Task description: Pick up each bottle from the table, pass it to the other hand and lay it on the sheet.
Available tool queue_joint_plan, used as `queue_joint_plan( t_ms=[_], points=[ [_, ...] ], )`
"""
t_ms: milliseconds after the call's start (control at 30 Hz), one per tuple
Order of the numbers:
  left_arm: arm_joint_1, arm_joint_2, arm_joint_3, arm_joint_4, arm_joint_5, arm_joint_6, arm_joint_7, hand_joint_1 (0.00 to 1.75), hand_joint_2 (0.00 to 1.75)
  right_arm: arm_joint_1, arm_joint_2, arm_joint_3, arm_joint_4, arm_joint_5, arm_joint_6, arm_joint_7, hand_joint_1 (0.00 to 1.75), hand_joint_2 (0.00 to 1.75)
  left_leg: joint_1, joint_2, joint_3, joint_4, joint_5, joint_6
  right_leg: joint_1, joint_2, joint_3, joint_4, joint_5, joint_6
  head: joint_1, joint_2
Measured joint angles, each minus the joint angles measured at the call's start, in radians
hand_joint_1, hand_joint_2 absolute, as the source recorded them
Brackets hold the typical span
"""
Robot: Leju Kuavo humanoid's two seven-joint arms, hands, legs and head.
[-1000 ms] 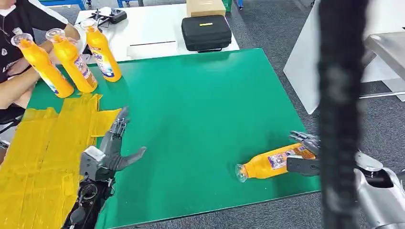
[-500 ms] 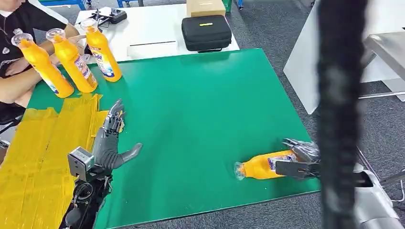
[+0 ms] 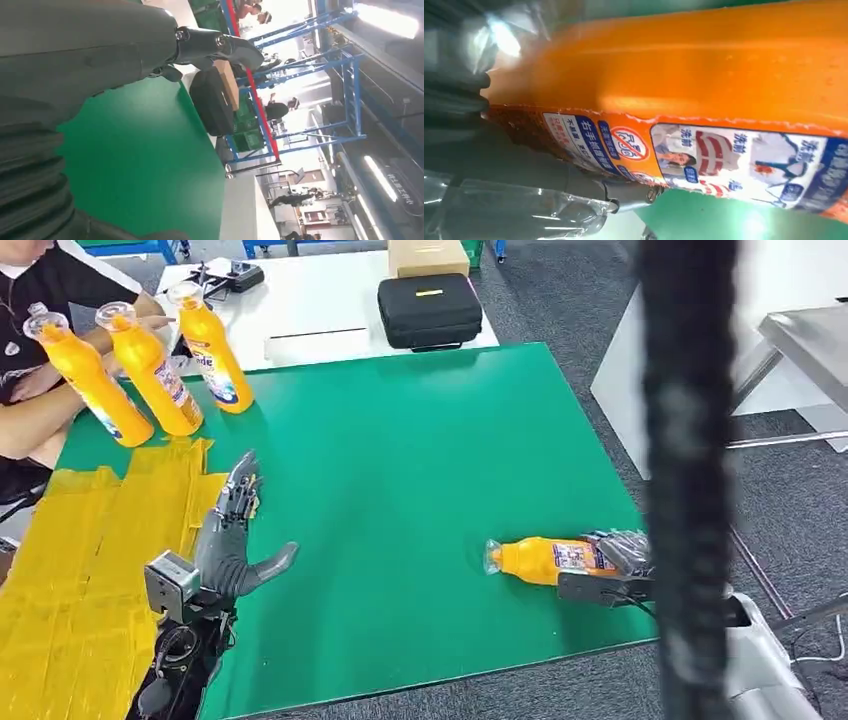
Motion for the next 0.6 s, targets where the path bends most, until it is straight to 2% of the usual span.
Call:
queue_joint_plan(
  t_ms=[200,400,533,600],
  points=[
    [0.097,0.018,0.006,-0.087,0.01,0.016,0.0,0.0,1.75,0.011,0.11,0.002,0.002,0.018,-0.169,-0.008,1.75,1.75,0.002,0.005,0.001,0.0,0.0,-0.001,0.002,0.003,-0.001,0.0,0.0,-0.001,0.0,0.0],
    [0.154,0.027,0.01,-0.141,-0.013,0.026,0.0,0.0,1.75,0.041,0.186,-0.01,-0.032,-0.01,-0.229,-0.039,1.75,1.75,0.003,0.002,-0.001,0.0,0.0,-0.001,0.002,0.002,-0.001,0.0,-0.001,-0.001,0.0,0.0],
    [0.182,0.032,0.01,-0.167,-0.049,0.042,0.0,0.0,1.75,0.047,0.271,-0.047,-0.046,-0.127,-0.285,-0.075,1.75,1.75,0.003,0.002,-0.001,0.0,0.0,-0.002,0.002,0.002,-0.002,0.0,-0.001,-0.001,0.0,0.0],
    [0.192,0.034,0.01,-0.172,-0.071,0.036,0.0,0.0,1.75,0.035,0.321,-0.077,-0.046,-0.279,-0.313,-0.123,1.75,1.75,0.003,0.002,-0.001,0.0,0.0,-0.001,0.002,0.002,-0.002,0.0,-0.001,-0.001,0.0,0.0]
  ],
)
